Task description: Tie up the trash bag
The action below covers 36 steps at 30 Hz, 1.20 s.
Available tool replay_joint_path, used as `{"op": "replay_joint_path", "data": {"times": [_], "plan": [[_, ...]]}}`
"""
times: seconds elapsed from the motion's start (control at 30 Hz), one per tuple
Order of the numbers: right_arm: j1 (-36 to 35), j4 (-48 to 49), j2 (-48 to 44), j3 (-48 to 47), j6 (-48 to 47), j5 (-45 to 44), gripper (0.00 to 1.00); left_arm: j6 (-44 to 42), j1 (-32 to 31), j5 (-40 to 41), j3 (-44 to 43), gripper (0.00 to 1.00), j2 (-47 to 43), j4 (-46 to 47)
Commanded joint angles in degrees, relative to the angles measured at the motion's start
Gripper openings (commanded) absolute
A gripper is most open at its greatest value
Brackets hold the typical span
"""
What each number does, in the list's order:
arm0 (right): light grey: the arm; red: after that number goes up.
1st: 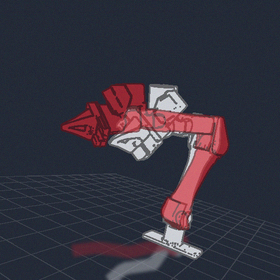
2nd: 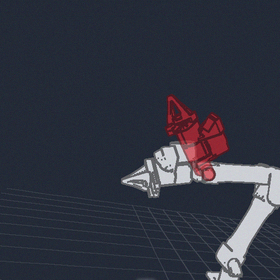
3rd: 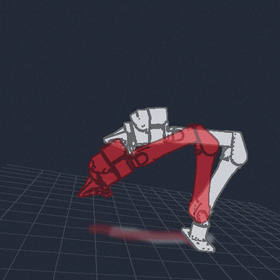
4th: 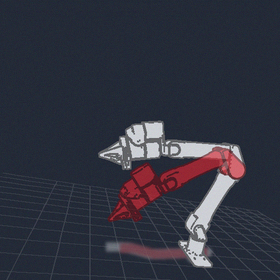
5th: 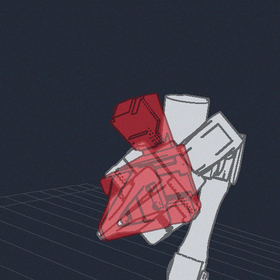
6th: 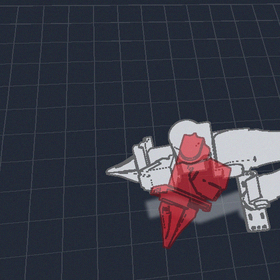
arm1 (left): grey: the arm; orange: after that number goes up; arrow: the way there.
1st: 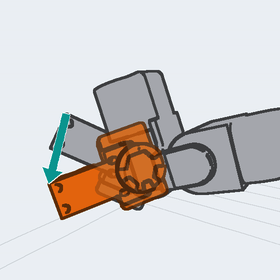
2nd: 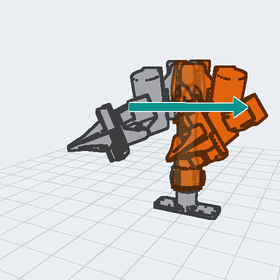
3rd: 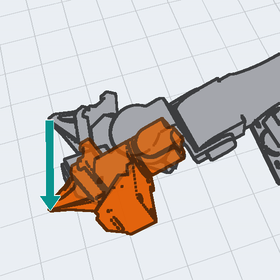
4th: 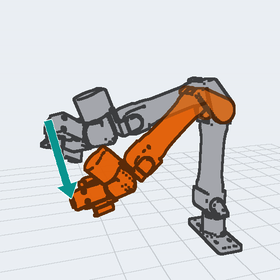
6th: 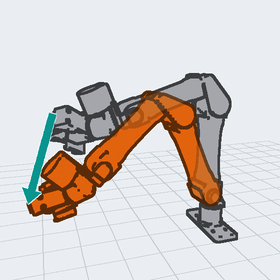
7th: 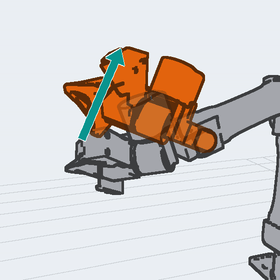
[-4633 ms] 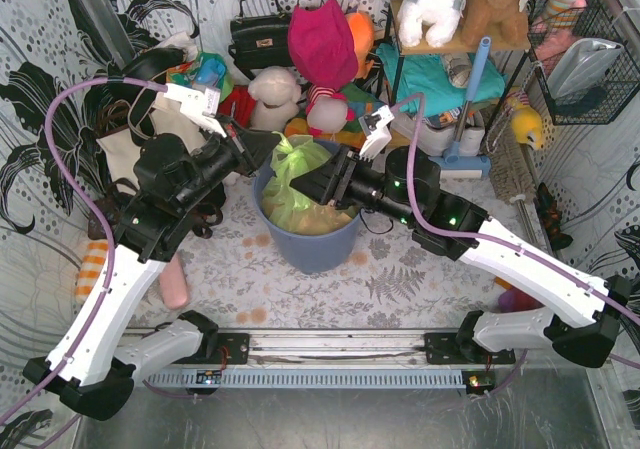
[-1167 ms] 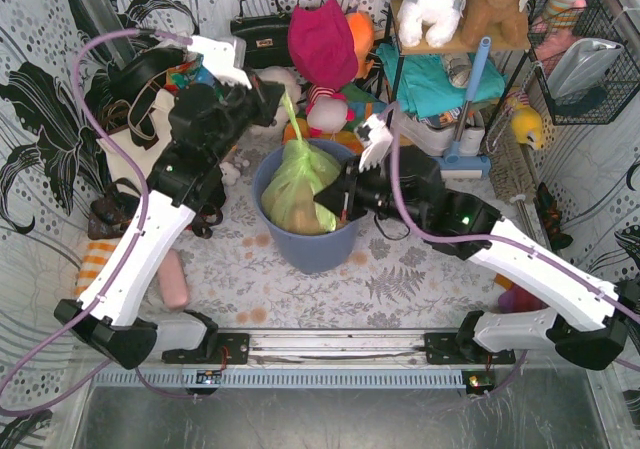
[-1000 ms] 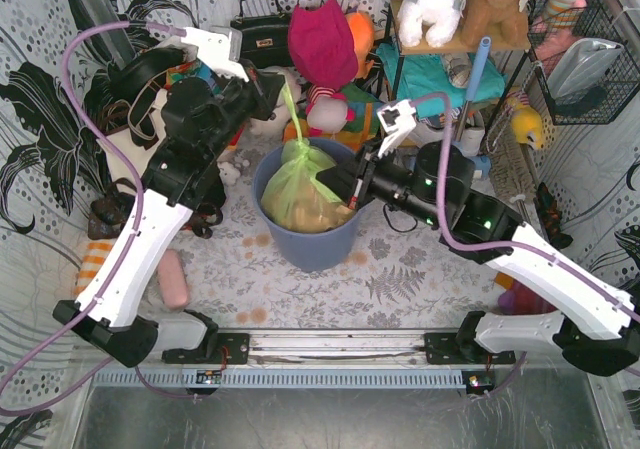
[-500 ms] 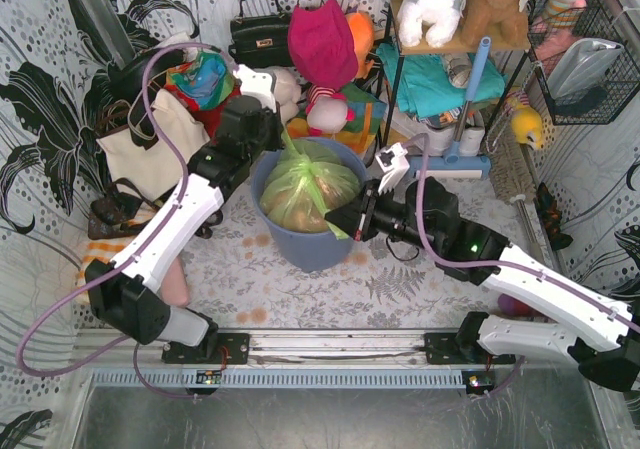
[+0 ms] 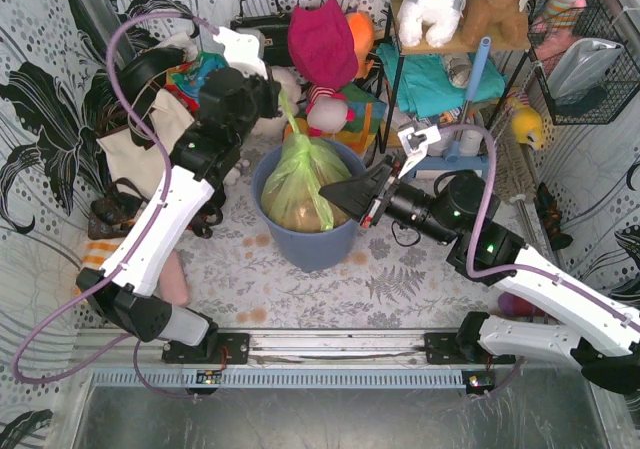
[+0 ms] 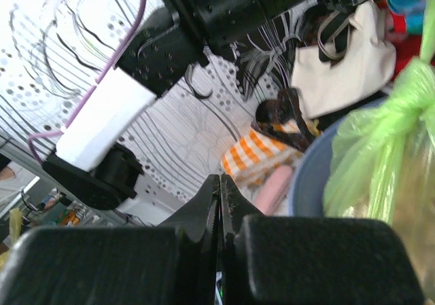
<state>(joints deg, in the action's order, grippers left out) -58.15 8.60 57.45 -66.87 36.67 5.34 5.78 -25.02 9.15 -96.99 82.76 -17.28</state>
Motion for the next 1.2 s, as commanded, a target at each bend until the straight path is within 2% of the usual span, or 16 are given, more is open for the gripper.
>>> {"op": "replay_joint_path", "data": {"times": [0.0,0.13,0.17,0.2,0.23,0.3,0.53,0.83,0.93,1.1,1.17], "plan": [[-0.1,1.1,-2.3,7.1,2.9,-2.4,0.0,1.6,0.4,-1.4,8.8,0.0,0.0,1.9],[-0.1,-7.0,-3.3,7.5,4.5,-8.2,0.0,3.4,0.3,-1.6,15.0,0.0,-2.0,3.7],[-0.1,-10.7,-2.7,6.1,4.4,-9.5,0.11,3.4,0.3,-1.4,15.6,0.0,-2.1,3.7],[0.0,-14.0,-1.6,4.4,4.2,-10.4,0.3,3.4,0.4,-1.2,15.9,0.0,-2.1,3.5],[0.0,-17.0,-0.4,3.0,3.7,-10.8,0.43,3.4,0.4,-1.0,16.0,0.0,-2.0,3.3],[-0.1,-21.5,1.8,0.5,3.1,-11.1,0.5,3.1,0.3,-0.7,16.0,0.0,-1.5,2.9],[-0.1,-31.1,9.5,-7.5,-0.2,-13.2,0.57,2.5,0.5,-0.8,15.1,0.0,0.4,2.5],[0.2,-34.0,17.8,-14.4,-6.2,-13.3,0.57,2.6,0.7,-1.5,15.3,0.0,0.3,2.9],[0.5,-35.1,20.3,-16.3,-7.0,-12.1,0.51,2.6,0.8,-1.6,15.5,0.0,0.0,3.0],[0.7,-38.5,22.9,-18.9,-7.8,-13.2,0.49,2.7,1.0,-1.9,15.9,0.0,-0.4,3.3],[0.7,-39.9,23.5,-19.5,-7.9,-13.3,0.42,2.7,1.0,-2.1,15.9,0.0,-0.5,3.4]]}}
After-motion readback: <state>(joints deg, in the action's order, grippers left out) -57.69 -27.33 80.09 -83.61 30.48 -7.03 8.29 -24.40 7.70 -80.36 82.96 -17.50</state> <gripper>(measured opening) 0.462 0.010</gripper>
